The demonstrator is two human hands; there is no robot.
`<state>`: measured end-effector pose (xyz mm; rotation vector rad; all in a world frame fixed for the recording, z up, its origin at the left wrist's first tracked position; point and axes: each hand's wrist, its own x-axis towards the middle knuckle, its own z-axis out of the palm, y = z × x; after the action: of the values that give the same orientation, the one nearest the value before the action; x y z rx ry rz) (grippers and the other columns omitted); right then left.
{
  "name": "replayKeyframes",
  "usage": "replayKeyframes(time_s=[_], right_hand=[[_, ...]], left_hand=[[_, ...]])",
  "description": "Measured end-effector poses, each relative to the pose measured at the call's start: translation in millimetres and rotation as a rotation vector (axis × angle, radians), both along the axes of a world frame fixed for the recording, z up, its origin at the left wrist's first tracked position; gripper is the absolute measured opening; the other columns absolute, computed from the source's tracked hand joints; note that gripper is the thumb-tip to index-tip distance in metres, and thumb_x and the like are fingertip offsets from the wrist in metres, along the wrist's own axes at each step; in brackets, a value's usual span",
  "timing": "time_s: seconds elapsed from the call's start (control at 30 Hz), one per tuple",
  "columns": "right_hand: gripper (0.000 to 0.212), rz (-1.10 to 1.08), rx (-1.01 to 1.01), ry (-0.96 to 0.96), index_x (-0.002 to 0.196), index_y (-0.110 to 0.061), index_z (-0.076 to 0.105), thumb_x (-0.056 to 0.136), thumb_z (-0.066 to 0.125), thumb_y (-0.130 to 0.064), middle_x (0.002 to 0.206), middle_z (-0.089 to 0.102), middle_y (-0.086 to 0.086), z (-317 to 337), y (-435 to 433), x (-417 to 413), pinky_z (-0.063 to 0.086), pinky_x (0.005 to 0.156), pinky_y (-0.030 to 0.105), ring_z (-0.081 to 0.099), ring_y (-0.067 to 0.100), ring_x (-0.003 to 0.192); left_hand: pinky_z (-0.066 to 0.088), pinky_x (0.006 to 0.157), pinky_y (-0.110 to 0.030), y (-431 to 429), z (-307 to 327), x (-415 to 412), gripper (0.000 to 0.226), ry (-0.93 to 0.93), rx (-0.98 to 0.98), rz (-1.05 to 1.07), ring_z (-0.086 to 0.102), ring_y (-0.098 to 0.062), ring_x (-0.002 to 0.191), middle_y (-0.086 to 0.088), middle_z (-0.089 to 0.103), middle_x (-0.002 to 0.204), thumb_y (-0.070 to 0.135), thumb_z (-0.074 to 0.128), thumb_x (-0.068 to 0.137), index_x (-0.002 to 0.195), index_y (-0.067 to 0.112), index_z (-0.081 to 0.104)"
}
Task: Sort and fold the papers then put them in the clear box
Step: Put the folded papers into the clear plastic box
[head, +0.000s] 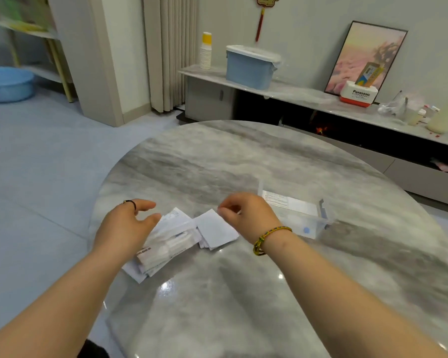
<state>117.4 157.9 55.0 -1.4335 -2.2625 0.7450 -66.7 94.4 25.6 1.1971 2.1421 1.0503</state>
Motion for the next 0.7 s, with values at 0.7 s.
replayKeyframes(time_s=[0.7], right_hand=[[0.078,0.127,-0.193,-0.323,0.144,-0.025,0.016,0.081,0.062,-0.026,0.144,0.033,0.006,-52,6,-80,0.015,0.11,0.03,0.018,0.023,0.136]], left_hand=[[0.042,0.1,-0.032,8,-49,-29,0.076,0.143,-0.487,-0.154,0.047,-0.022,0.123,-0.004,0.048,0.134,0.027,0.074,0.071,0.136,0.014,0.036]])
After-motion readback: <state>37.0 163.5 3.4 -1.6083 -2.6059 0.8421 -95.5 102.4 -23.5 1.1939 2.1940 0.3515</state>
